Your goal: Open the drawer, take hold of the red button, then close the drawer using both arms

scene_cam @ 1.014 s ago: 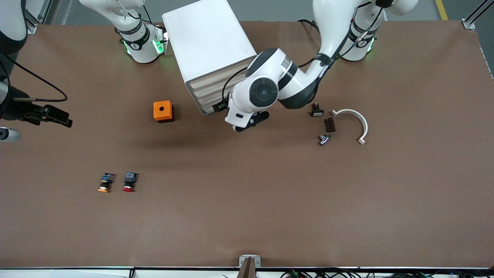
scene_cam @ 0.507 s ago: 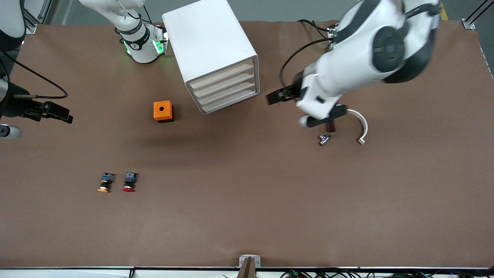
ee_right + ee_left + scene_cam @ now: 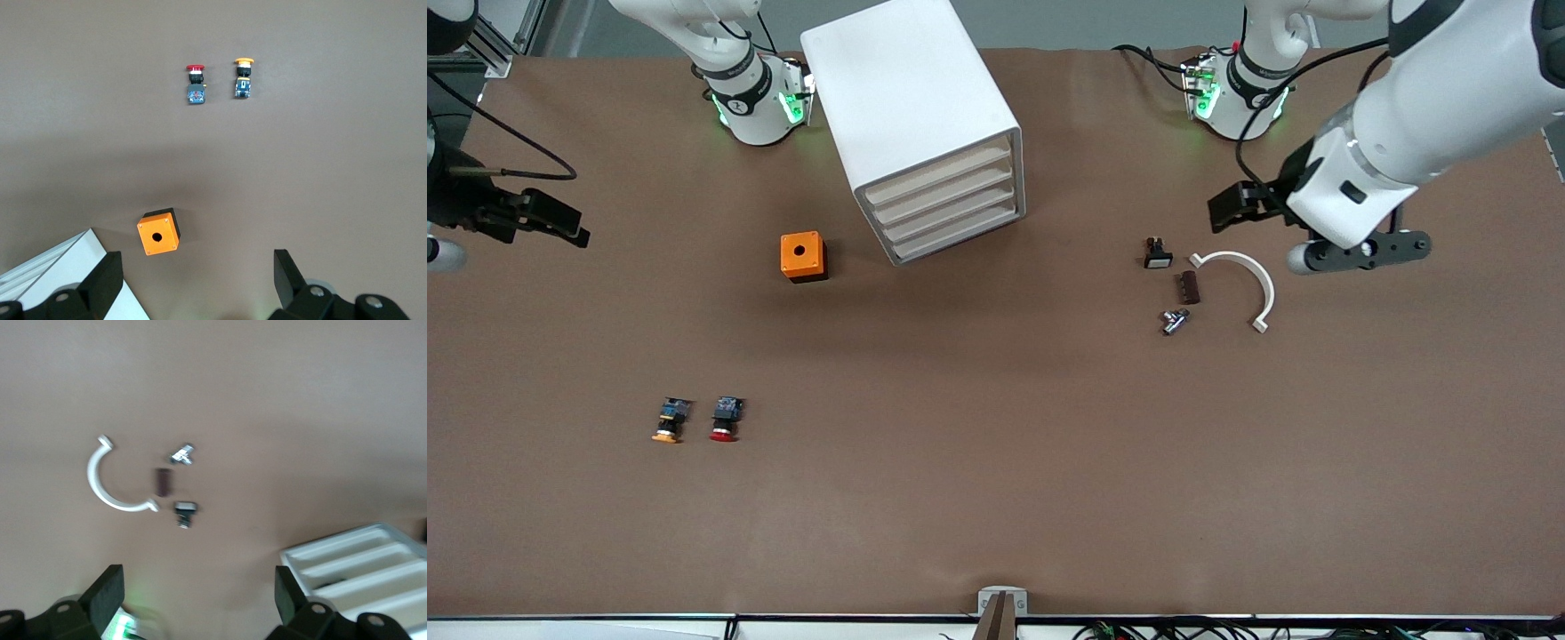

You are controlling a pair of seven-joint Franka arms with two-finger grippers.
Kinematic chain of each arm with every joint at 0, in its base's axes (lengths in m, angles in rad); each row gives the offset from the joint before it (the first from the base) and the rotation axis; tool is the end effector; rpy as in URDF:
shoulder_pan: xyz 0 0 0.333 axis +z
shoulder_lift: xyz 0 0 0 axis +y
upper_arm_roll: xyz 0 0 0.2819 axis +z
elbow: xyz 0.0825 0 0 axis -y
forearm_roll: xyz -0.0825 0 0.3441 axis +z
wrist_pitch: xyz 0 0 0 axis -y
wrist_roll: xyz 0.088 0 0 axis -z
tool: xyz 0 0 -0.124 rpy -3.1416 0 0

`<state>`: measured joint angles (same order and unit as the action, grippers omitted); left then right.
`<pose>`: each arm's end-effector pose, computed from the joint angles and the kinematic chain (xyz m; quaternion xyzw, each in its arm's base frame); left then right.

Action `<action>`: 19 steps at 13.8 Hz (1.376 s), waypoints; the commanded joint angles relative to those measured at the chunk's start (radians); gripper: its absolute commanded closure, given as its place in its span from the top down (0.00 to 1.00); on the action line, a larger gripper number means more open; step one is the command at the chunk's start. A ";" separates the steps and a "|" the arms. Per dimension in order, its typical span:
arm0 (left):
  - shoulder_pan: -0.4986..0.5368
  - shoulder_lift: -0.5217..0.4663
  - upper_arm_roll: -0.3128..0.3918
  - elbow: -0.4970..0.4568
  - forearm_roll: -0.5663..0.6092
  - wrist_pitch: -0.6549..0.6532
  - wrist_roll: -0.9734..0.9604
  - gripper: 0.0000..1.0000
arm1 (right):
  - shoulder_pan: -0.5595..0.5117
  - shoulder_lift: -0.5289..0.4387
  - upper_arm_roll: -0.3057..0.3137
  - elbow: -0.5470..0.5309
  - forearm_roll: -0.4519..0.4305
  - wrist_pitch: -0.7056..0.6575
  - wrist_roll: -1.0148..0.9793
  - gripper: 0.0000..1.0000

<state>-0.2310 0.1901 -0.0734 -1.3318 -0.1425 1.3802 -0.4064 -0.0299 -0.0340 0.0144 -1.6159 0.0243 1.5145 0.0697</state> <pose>0.5137 -0.1779 0.5602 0.9936 0.0424 -0.0929 0.0483 0.4973 -0.0045 0.5666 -0.9985 0.0423 0.0340 0.0110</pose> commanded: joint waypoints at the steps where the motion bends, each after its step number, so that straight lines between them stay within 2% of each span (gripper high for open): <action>1: 0.097 -0.050 -0.008 -0.069 0.027 0.000 0.135 0.99 | -0.010 -0.082 0.010 -0.072 0.008 0.007 0.002 1.00; 4: 0.121 -0.076 -0.014 -0.128 0.127 0.016 0.165 1.00 | -0.011 -0.101 0.007 -0.075 0.008 0.000 -0.008 1.00; 8: 0.170 -0.187 -0.013 -0.303 0.130 0.147 0.236 1.00 | -0.007 -0.095 0.012 -0.072 0.006 -0.003 -0.010 1.00; 14: 0.243 -0.234 -0.013 -0.334 0.132 0.149 0.348 1.00 | -0.008 -0.092 0.010 -0.070 0.005 -0.008 0.009 1.00; 19: 0.248 -0.245 -0.013 -0.325 0.150 0.158 0.348 1.00 | 0.022 -0.093 0.012 -0.072 0.006 -0.010 0.009 1.00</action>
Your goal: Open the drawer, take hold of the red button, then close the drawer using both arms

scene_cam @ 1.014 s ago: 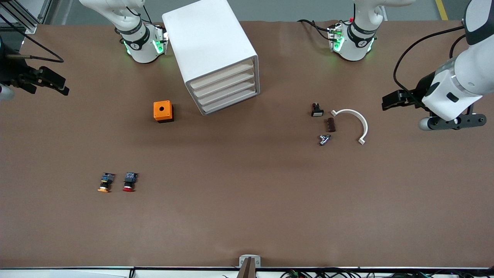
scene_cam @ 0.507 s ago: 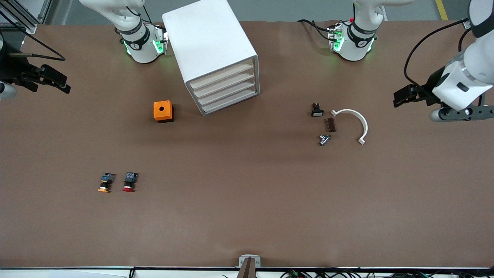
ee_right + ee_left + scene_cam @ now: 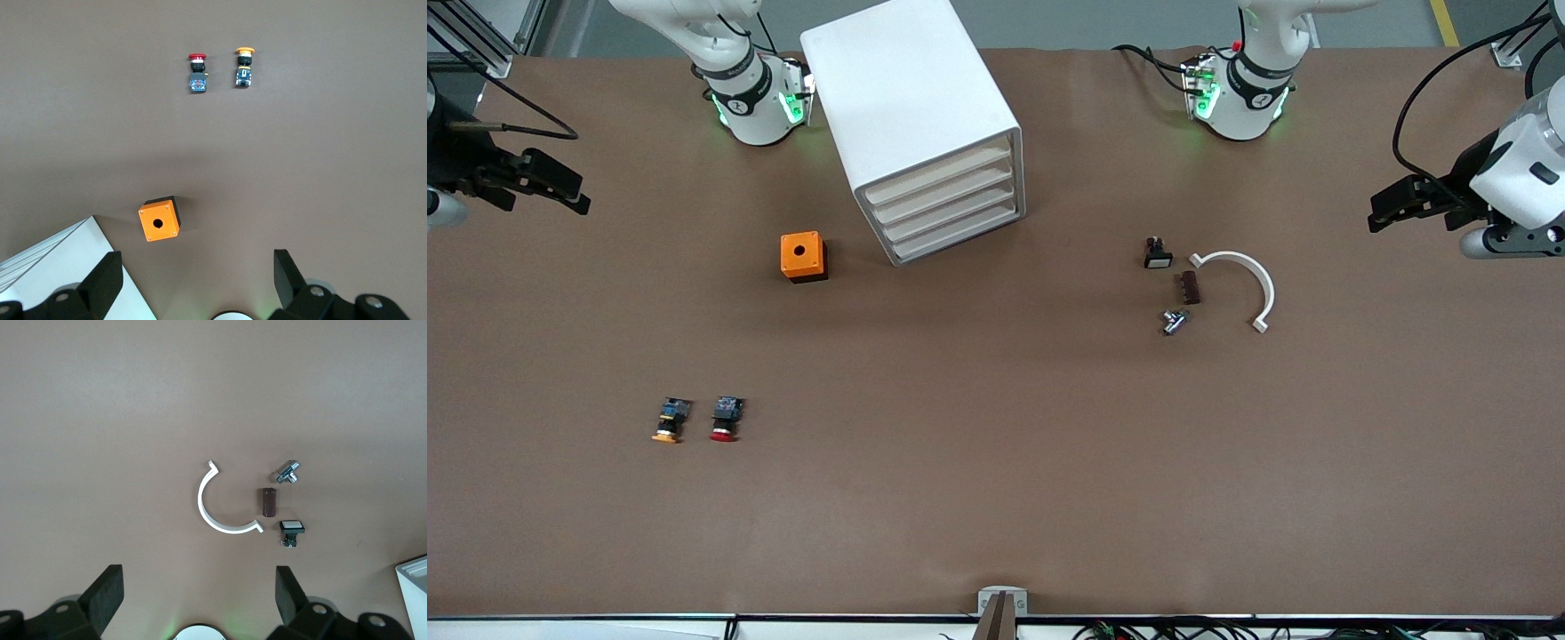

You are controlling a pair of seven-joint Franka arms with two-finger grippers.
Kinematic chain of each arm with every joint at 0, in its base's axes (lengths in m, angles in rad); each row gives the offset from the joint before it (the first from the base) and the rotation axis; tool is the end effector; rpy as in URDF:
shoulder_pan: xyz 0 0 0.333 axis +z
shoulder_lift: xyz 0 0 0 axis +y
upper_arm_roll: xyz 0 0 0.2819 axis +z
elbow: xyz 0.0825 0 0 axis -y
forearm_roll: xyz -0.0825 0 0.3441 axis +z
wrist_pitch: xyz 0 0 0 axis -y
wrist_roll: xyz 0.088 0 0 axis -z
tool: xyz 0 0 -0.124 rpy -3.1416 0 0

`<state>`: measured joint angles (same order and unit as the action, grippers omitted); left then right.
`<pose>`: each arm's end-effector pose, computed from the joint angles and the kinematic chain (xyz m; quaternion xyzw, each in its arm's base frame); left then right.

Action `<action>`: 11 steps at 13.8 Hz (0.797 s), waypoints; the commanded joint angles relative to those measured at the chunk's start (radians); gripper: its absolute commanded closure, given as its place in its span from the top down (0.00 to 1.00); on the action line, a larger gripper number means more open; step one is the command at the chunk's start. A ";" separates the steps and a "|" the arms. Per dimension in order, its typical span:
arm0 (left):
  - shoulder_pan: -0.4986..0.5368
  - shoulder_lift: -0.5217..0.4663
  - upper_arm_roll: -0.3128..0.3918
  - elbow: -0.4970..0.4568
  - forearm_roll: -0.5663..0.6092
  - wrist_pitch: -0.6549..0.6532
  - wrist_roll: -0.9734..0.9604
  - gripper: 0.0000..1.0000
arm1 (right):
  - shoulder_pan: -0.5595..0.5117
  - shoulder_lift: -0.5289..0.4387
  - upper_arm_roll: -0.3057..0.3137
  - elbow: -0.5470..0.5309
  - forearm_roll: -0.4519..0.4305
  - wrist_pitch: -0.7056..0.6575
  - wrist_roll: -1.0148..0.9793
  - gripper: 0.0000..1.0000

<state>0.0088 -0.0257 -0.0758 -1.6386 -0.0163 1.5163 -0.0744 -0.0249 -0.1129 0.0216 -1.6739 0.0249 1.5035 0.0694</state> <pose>0.4969 -0.0359 0.5529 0.9988 0.0037 -0.0487 0.0038 0.4742 0.0022 0.5794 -0.9989 0.0359 0.0291 0.0103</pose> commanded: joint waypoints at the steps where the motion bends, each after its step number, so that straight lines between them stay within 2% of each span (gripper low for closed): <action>1: 0.008 -0.022 -0.012 -0.003 0.022 0.025 0.012 1.00 | 0.019 -0.016 0.004 -0.013 0.006 0.004 0.009 1.00; 11: -0.004 0.006 -0.015 0.091 0.024 0.031 0.001 1.00 | 0.008 -0.016 -0.003 -0.017 0.006 0.030 0.004 1.00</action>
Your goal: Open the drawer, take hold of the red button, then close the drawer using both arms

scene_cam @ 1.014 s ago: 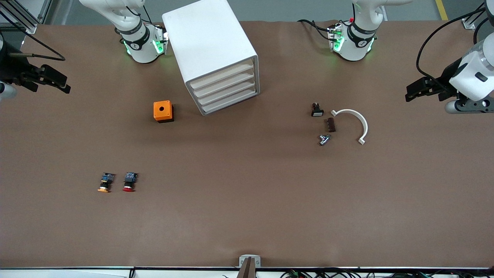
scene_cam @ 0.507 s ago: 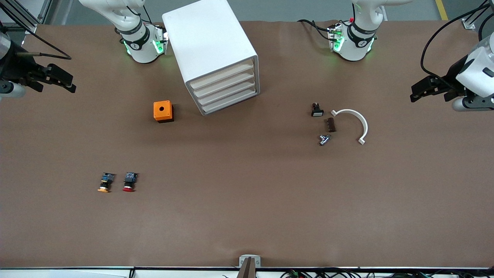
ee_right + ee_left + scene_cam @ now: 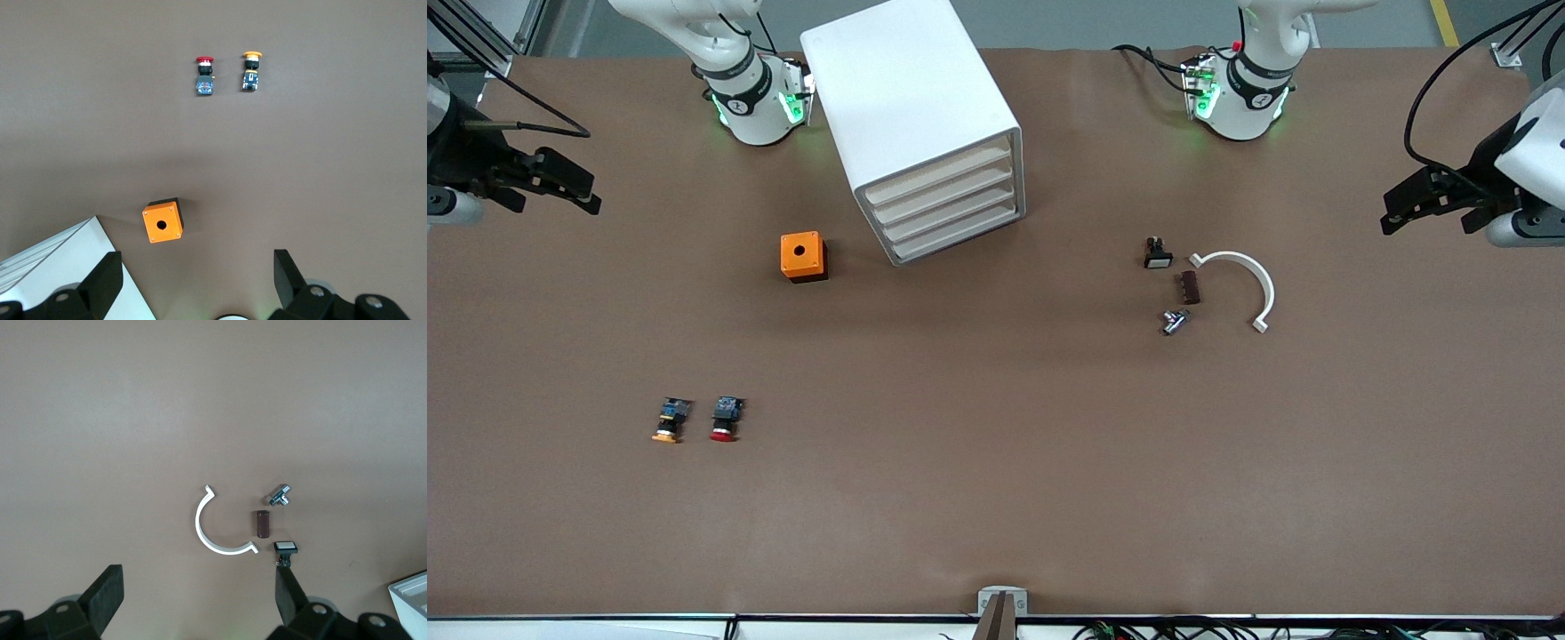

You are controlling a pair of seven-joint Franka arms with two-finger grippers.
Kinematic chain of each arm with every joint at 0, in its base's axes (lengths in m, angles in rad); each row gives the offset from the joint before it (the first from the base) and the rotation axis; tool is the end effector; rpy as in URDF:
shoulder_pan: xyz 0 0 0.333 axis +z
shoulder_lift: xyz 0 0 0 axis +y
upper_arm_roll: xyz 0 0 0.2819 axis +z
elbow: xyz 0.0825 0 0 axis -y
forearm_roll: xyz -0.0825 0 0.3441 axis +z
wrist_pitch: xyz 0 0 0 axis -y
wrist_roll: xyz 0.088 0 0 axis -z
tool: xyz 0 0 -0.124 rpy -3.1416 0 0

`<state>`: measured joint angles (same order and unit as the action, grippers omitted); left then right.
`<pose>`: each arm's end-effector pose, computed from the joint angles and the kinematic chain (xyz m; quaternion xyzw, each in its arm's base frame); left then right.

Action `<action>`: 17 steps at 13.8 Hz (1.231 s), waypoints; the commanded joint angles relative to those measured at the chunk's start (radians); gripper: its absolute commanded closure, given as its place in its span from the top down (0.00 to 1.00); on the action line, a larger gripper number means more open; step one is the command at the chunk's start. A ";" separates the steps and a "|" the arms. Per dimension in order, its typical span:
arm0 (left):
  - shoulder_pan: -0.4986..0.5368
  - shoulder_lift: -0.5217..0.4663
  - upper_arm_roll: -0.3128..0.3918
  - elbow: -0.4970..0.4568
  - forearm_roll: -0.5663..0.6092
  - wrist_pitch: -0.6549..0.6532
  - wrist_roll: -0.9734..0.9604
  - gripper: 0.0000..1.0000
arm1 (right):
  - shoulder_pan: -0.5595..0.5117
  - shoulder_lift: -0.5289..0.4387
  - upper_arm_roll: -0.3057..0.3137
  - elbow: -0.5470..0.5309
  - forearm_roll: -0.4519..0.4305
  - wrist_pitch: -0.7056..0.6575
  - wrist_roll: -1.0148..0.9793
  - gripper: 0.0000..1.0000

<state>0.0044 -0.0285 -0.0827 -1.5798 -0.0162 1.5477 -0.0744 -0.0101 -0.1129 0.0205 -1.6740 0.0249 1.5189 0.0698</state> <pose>0.5027 -0.0421 0.5820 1.0000 -0.0021 -0.0024 0.0068 0.4761 0.0087 0.5807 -0.9993 0.0294 0.0215 0.0104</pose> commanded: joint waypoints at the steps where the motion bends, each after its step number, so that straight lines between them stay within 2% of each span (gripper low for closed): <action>1: 0.000 0.009 -0.009 0.030 0.024 -0.001 -0.001 1.00 | -0.007 -0.016 -0.002 -0.018 0.006 0.029 -0.005 1.00; 6: 0.009 0.015 -0.008 0.034 0.015 0.000 -0.007 1.00 | -0.010 -0.016 -0.004 -0.021 -0.003 0.076 -0.063 1.00; 17: 0.009 0.013 -0.008 0.035 0.009 0.000 -0.042 1.00 | -0.021 -0.019 -0.002 -0.032 -0.002 0.067 -0.113 1.00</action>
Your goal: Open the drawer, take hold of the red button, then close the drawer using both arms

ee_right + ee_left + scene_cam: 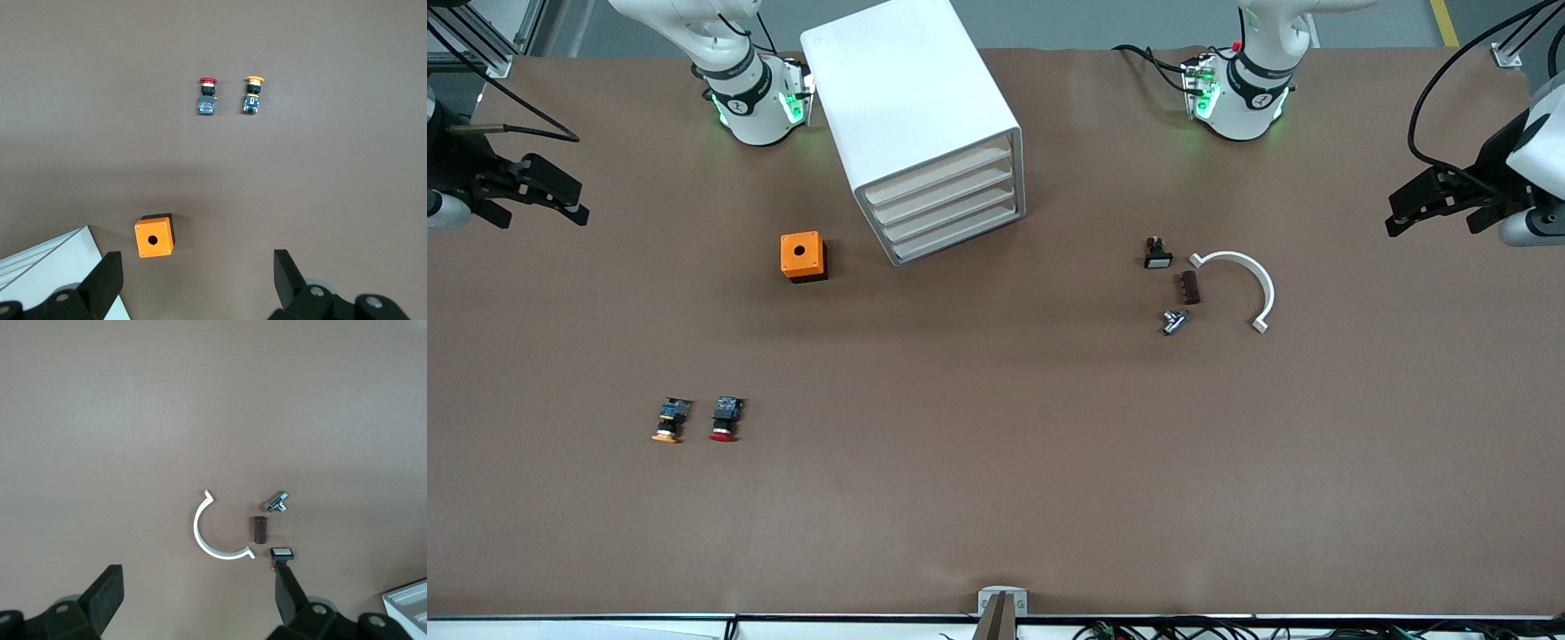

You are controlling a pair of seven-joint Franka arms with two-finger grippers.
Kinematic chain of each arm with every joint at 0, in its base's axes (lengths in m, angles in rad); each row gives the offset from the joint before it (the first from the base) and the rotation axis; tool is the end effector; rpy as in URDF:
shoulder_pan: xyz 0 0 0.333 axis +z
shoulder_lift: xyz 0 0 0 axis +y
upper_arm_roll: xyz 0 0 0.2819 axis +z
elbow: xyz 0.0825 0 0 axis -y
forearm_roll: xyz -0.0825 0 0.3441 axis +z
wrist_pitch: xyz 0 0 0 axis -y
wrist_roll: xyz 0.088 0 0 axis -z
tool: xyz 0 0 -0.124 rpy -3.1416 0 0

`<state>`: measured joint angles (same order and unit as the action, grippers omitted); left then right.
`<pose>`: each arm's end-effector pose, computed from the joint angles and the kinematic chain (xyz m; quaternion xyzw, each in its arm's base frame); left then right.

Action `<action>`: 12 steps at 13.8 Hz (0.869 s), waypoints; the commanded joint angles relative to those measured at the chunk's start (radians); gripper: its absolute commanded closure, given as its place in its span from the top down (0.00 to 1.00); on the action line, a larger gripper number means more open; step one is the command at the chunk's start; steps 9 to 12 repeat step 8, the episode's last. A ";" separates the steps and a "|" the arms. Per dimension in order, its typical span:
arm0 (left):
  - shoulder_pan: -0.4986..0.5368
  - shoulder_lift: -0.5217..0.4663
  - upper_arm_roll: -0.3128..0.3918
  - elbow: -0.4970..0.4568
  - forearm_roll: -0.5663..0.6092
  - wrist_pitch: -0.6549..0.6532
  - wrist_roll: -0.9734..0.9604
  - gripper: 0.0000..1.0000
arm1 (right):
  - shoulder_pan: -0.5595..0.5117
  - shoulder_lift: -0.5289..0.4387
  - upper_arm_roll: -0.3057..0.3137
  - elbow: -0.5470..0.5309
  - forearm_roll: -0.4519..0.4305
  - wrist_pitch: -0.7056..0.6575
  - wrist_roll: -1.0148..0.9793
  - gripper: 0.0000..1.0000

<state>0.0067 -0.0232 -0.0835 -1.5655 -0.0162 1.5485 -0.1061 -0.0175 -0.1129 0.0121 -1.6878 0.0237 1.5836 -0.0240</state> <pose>0.5046 -0.0414 0.5855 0.9999 0.0145 0.0024 0.0074 0.4837 0.0006 0.5803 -0.9999 -0.0092 -0.0045 0.0111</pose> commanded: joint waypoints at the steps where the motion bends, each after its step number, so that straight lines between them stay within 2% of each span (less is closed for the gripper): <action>1: 0.007 0.008 -0.007 0.021 0.009 -0.001 -0.010 1.00 | -0.013 -0.019 0.006 -0.021 -0.001 0.003 -0.019 1.00; 12: 0.007 0.008 -0.007 0.021 0.009 -0.001 -0.010 1.00 | -0.013 -0.028 0.006 -0.038 0.005 0.013 -0.019 1.00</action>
